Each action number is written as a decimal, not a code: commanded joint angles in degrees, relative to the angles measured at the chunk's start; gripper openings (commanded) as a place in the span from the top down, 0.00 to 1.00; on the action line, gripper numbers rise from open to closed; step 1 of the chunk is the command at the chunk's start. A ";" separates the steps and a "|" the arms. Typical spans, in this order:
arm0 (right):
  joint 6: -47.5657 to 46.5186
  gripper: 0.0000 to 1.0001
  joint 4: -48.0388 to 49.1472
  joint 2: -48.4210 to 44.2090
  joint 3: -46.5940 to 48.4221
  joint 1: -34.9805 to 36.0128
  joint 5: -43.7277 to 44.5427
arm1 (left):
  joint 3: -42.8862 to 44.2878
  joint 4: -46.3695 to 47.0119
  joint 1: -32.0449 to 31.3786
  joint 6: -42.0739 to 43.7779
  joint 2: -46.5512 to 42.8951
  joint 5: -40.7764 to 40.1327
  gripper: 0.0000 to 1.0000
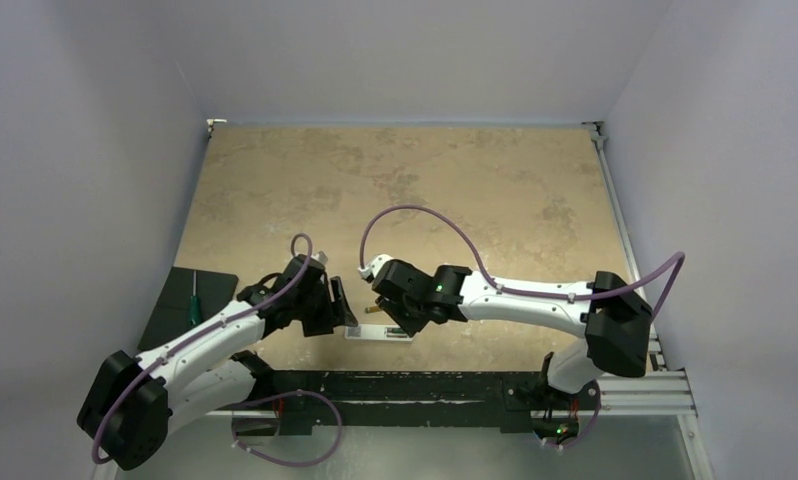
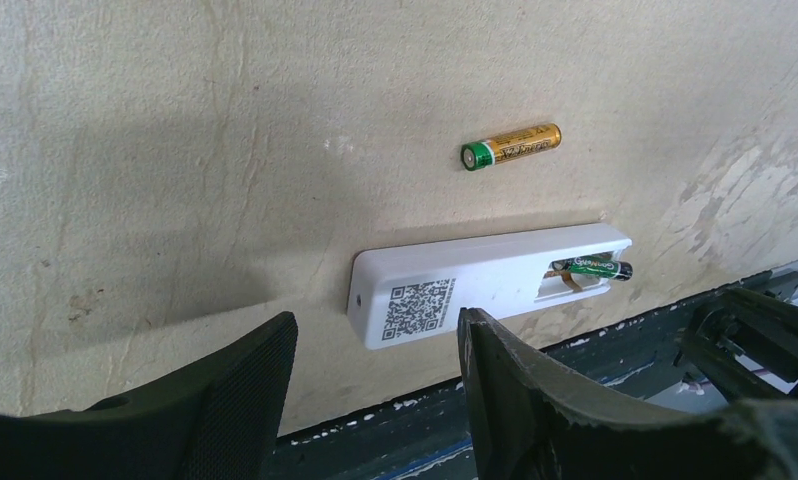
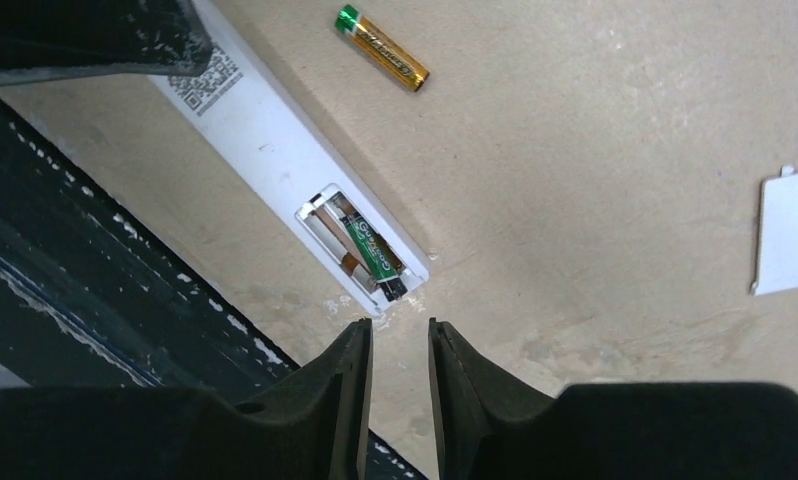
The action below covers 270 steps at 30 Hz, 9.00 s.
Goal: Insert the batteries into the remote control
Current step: Load the battery into the remote control, then adjust the remote control at the center of the board.
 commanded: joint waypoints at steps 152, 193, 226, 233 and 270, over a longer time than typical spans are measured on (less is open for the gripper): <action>26.79 0.77 6.78 -2.73 -3.35 -3.10 6.28 | -2.35 7.55 -0.30 2.26 3.01 5.57 0.63; 28.16 1.00 27.15 -6.49 -23.95 -3.10 -9.70 | 5.58 12.08 -3.23 8.01 17.98 4.55 0.86; 25.46 1.00 20.03 -0.13 -13.85 -3.19 -1.17 | 0.68 19.76 -18.18 -2.78 17.49 4.51 1.00; 25.08 1.00 18.14 -1.50 -13.81 -3.43 0.27 | 2.63 22.51 -22.25 -5.51 21.42 2.08 1.00; 19.73 0.72 11.01 -17.81 -15.54 -11.61 5.27 | 15.59 11.75 -27.37 -6.01 19.19 -4.92 0.77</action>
